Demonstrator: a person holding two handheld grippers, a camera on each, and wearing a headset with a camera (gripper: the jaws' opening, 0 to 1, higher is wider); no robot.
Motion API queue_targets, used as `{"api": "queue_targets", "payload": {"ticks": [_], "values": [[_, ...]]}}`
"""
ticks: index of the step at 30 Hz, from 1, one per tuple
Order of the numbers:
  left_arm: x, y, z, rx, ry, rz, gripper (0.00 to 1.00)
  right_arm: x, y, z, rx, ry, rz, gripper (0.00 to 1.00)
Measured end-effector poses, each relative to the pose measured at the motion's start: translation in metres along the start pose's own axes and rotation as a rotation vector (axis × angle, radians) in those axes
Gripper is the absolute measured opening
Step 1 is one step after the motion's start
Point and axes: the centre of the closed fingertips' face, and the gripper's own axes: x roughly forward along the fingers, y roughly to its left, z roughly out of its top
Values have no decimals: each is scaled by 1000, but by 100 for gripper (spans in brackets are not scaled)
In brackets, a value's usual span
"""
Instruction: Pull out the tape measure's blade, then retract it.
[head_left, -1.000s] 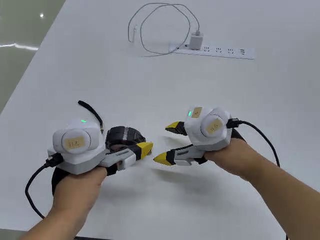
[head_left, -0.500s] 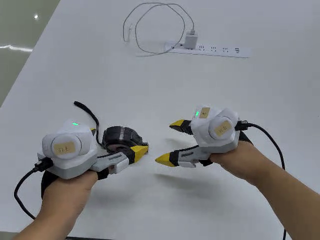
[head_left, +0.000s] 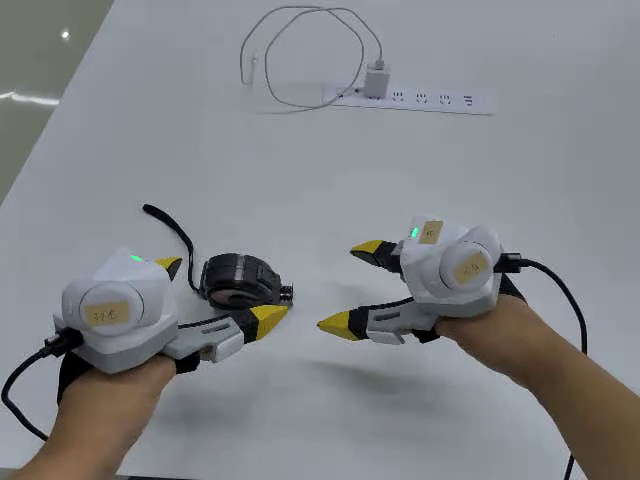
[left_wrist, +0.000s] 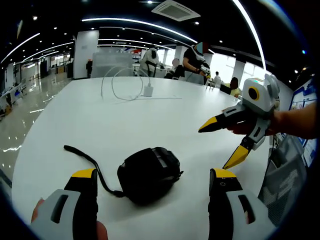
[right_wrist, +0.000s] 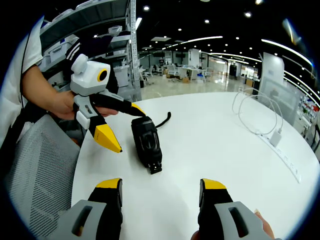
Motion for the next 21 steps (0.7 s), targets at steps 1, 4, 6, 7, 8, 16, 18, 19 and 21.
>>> {"api": "queue_targets", "payload": {"ticks": [1, 4, 6, 7, 8, 16, 18, 19, 21], "values": [[-1, -1, 0, 7, -1, -9, 91, -2, 0, 1, 1, -6, -5, 60], [-5, -3, 0, 22, -4, -26, 91, -7, 0, 1, 5, -11, -14, 62], [-7, -4, -1, 42, 1, -39, 91, -12, 0, 1, 12, -17, -22, 62], [-8, -6, 0, 48, -2, -50, 91, -13, 0, 1, 15, -18, -25, 62], [-9, -8, 1, 52, -7, -60, 91, -15, 1, 0, 16, -18, -27, 63], [-19, -9, -2, 90, 4, -97, 93, -33, 2, -9, 51, -24, -57, 68], [-20, -9, -2, 94, 5, -103, 93, -36, 3, -11, 54, -24, -65, 69], [-22, -9, -3, 100, 7, -107, 94, -39, 4, -13, 59, -27, -66, 70], [-23, -9, -4, 106, 10, -113, 94, -43, 4, -16, 70, -28, -74, 71]]}}
